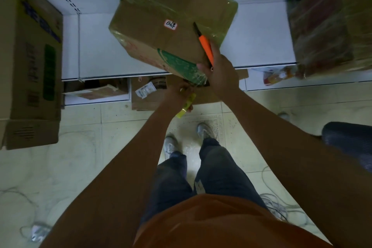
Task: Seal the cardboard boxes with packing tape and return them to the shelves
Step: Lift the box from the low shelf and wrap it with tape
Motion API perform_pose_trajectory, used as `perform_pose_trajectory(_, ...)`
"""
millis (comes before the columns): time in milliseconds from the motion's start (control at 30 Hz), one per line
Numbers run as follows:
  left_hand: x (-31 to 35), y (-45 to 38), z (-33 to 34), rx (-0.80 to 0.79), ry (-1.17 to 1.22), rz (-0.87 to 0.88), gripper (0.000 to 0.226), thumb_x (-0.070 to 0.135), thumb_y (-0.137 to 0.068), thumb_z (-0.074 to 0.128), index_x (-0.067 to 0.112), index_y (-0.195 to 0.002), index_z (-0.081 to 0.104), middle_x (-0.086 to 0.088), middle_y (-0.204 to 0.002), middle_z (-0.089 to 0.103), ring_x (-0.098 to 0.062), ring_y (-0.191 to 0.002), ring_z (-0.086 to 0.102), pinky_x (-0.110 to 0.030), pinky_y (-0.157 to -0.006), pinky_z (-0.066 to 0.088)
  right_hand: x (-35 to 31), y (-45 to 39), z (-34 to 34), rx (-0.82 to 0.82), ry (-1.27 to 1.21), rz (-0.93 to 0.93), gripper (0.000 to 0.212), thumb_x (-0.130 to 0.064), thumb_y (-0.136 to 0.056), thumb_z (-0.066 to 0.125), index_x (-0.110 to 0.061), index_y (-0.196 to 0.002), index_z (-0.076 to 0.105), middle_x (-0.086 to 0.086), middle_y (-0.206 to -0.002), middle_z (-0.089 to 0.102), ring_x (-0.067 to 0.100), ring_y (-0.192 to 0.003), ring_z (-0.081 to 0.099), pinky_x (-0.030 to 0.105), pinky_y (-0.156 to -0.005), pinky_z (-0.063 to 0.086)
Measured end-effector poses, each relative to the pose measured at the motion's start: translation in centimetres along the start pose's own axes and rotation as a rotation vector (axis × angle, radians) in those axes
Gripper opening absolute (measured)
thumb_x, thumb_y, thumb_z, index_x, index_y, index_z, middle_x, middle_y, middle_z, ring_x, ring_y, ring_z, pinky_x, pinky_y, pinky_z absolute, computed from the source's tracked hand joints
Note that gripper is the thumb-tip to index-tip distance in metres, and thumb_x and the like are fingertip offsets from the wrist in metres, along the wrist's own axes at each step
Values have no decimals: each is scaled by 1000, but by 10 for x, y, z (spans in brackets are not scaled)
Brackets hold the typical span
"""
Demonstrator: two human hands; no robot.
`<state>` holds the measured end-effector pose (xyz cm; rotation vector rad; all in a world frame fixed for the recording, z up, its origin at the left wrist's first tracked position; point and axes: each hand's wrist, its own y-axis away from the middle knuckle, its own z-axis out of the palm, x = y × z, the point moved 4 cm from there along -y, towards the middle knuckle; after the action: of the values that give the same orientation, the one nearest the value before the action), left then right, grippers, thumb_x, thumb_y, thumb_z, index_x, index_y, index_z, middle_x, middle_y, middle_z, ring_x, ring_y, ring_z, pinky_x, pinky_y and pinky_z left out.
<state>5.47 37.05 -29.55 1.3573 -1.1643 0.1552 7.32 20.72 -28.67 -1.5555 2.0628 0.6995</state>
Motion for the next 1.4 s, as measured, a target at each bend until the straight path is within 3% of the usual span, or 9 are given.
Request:
perform_pose_trajectory(200,-17,1,-3,57,-197,-125,20,17,-103,51,-1,-98,59,-7,-68,60,-13,-50,59,-14,-49,52,-2,-12,-10,35,175,73,62,-44,-102,47,-27,-157,23,11,-113,58,28,-106,60,39,-81,45)
perform_pose_trajectory(367,-128,42,-45,172,-218,-417,17,21,-94,59,15,-82,68,-5,-66,73,-21,-60,73,-47,-79,61,27,-74,-64,18,218,143,63,-43,-102,48,-28,-157,22,22,-120,59,40,-109,59,40,-82,45)
perform_pose_trajectory(633,-46,14,-46,156,40,-72,10,25,-99,58,20,-93,64,-10,-73,71,-28,-62,72,-52,-69,62,15,-15,-50,203,25,109,37,-35,-104,46,-10,-131,47,7,-100,58,19,-84,59,37,-78,53)
perform_pose_trajectory(800,-10,4,-64,240,22,59,19,34,-99,57,19,-99,69,-7,-74,71,-26,-60,71,-46,-61,62,16,-21,-45,317,-201,128,10,-24,-100,53,-15,-99,47,-8,-76,42,3,-67,45,14,-67,39)
perform_pose_trajectory(967,-8,6,-81,310,61,83,16,34,-97,59,28,-83,67,-10,-81,72,-33,-68,72,-51,-66,62,10,-47,-31,192,-365,110,24,-17,-101,53,-33,-88,41,1,-94,41,0,-76,43,8,-72,40)
perform_pose_trajectory(1100,-9,16,-87,339,131,87,15,24,-100,58,21,-86,64,-7,-75,69,-19,-54,68,-32,-55,57,6,-49,-32,164,-387,135,23,-14,-101,53,-30,-88,41,8,-101,41,5,-79,46,12,-74,41)
perform_pose_trajectory(1200,-8,23,-98,370,151,79,15,22,-99,59,10,-97,66,-12,-78,69,-16,-53,67,-25,-48,52,3,-51,-45,349,-249,198,10,-17,-102,49,-9,-102,54,13,-102,49,8,-78,48,10,-71,35)
perform_pose_trajectory(1300,-6,23,-109,385,180,101,14,24,-98,60,13,-97,67,-15,-87,70,-22,-60,69,-29,-52,55,3,-63,-52,447,-200,489,24,-13,-103,45,1,-122,52,18,-125,55,28,-108,58,25,-83,38)
perform_pose_trajectory(1400,-6,24,-116,395,200,106,11,25,-98,60,17,-94,68,-17,-91,71,-26,-63,70,-38,-60,60,-3,-74,-49,357,-178,647,24,-14,-105,43,-3,-123,54,10,-127,60,24,-115,61,24,-84,45)
